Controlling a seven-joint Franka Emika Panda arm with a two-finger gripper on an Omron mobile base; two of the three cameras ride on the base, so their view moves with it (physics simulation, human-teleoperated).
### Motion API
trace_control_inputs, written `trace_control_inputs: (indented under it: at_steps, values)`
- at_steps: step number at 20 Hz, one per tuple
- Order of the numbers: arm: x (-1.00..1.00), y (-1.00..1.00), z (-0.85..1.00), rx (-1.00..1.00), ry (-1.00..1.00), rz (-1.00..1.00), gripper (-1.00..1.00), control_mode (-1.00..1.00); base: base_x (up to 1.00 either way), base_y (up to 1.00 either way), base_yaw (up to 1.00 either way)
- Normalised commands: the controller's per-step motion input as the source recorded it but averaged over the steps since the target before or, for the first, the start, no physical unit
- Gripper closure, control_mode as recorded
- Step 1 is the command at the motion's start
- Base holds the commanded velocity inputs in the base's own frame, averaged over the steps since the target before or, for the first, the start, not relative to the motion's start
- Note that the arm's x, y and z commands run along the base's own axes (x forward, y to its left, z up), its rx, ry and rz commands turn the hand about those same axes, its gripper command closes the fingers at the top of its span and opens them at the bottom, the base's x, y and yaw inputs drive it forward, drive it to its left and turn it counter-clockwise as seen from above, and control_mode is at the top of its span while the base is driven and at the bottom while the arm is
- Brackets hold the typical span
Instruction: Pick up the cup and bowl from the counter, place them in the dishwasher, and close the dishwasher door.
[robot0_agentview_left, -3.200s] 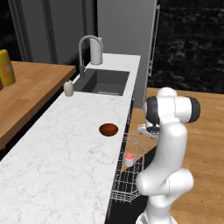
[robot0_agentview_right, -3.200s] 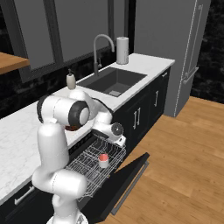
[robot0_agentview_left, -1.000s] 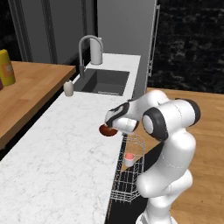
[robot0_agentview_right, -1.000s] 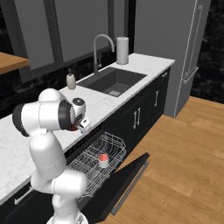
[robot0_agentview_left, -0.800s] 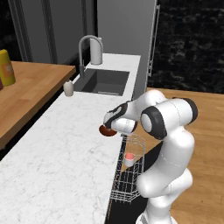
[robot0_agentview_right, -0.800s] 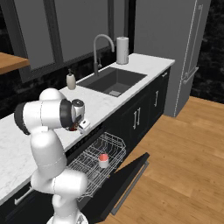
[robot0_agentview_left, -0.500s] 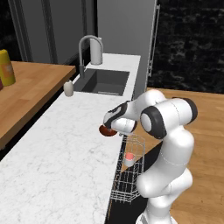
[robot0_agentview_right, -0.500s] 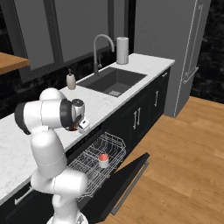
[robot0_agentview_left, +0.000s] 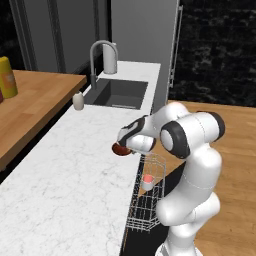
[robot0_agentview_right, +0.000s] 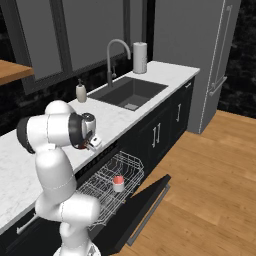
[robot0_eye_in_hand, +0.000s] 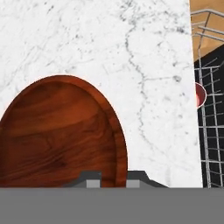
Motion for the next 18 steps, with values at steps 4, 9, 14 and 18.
trace_control_inputs:
  at_steps: [4,9,14,18]
  values:
    - [-0.94,-0.69,0.03,0.01,0.00,-0.06,1.00,-1.00,0.00,0.00,0.00]
    - [-1.00,-0.98,0.04,0.07,-0.02,-0.08,1.00,-1.00,0.00,0.00,0.00]
    - [-1.00,-0.97,0.14,0.09,-0.01,-0.05,1.00,-1.00,0.00,0.00,0.00]
    - [-0.91,-0.76,-0.02,0.03,0.07,-0.04,1.00,-1.00,0.00,0.00,0.00]
